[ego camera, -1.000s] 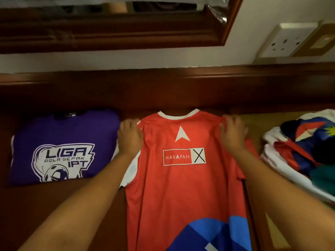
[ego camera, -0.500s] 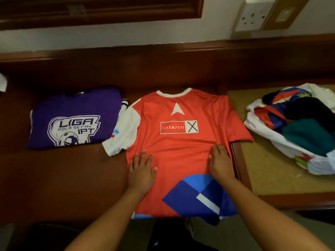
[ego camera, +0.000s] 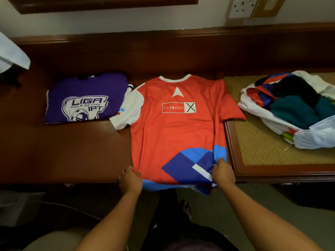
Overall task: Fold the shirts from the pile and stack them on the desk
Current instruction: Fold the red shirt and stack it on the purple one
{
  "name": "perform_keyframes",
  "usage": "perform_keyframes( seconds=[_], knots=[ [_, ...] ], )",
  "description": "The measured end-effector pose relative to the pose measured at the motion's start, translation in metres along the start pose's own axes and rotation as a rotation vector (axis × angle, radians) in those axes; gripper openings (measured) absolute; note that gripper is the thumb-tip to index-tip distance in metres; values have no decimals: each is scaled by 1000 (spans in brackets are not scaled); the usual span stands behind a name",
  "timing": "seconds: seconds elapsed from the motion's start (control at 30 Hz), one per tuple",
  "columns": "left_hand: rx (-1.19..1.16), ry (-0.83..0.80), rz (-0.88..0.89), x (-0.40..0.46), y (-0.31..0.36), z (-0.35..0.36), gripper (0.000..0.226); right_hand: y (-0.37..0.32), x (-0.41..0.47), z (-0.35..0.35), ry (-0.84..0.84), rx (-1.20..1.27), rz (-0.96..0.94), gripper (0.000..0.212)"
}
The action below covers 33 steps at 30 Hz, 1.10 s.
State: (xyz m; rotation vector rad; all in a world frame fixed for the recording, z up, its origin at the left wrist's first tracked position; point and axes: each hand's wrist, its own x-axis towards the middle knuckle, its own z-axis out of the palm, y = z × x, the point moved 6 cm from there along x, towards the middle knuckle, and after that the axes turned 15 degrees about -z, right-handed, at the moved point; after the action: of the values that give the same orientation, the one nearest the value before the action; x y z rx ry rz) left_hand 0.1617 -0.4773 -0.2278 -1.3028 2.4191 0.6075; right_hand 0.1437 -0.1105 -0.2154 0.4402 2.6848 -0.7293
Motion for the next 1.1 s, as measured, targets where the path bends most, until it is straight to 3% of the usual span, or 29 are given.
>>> perform_keyframes(
  seconds=[0.07, 0.2, 0.27, 0.33, 0.47, 0.67, 0.77, 0.83, 1.1],
  knots=[
    [-11, -46, -1, 5, 7, 2, 25, 0, -1, -6, 71, 126, 7, 12],
    [-456, -161, -104, 17, 9, -6, 11, 22, -1, -16, 215, 519, 99, 14],
    [-631, -166, -108, 24, 5, -18, 8, 34, 3, -23, 273, 756, 176, 18],
    [-730, -137, -130, 31, -2, -31, 10, 45, 11, -31, 313, 842, 228, 24],
    [-734, -161, -107, 33, -9, -41, 18, 51, 19, -33, 243, 772, 230, 26],
    [-523, -351, -165, 36, -33, -15, 32, 54, -10, -6, 73, 568, 200, 12],
    [-479, -465, -182, 36, -37, -10, 28, 58, -11, 1, 26, 606, 240, 30],
    [-519, -518, -182, 33, -33, -14, 25, 55, -6, -4, 39, 614, 219, 31],
    [-633, -379, -144, 42, -34, -47, 31, 52, -1, -30, 86, 628, 116, 16]
  ],
)
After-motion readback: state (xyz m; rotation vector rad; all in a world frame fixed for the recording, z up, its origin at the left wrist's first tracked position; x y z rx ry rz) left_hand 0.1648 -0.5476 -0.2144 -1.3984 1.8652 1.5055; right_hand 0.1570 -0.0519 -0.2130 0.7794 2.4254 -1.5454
